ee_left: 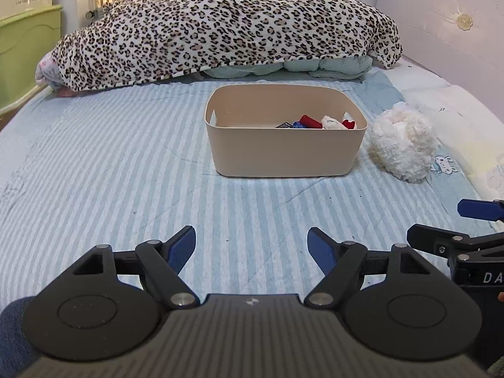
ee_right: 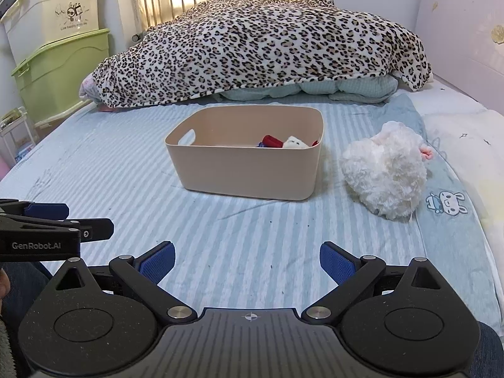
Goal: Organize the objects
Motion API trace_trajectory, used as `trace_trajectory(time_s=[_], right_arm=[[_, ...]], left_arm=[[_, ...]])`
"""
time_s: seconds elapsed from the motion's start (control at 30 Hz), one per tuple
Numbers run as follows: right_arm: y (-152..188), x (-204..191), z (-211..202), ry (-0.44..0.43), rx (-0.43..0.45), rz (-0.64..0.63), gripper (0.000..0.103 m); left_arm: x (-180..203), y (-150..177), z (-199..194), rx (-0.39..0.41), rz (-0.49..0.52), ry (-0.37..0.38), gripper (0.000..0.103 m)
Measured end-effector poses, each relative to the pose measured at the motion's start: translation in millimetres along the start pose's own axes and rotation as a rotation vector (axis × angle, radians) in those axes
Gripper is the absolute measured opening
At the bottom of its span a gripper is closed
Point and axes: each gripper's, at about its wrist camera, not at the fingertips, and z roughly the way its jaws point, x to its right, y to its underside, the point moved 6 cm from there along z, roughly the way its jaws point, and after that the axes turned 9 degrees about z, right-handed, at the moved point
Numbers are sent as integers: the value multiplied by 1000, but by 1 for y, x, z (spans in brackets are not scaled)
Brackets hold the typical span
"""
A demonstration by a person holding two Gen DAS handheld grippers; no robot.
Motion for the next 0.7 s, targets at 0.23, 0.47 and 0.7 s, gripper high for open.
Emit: trace_trajectory(time_s=[0.23,0.47,0.7], right_arm=[[-1,2,-1,5,1,5,100],[-1,4,-1,7,3,3,100],[-2,3,-3,15,5,3,100]], left_arm=[[-2,2,-3,-1,-4,-9,79],[-3,1,-7,7,-3,-18,79],[-1,2,-7,6,12,-24,79]])
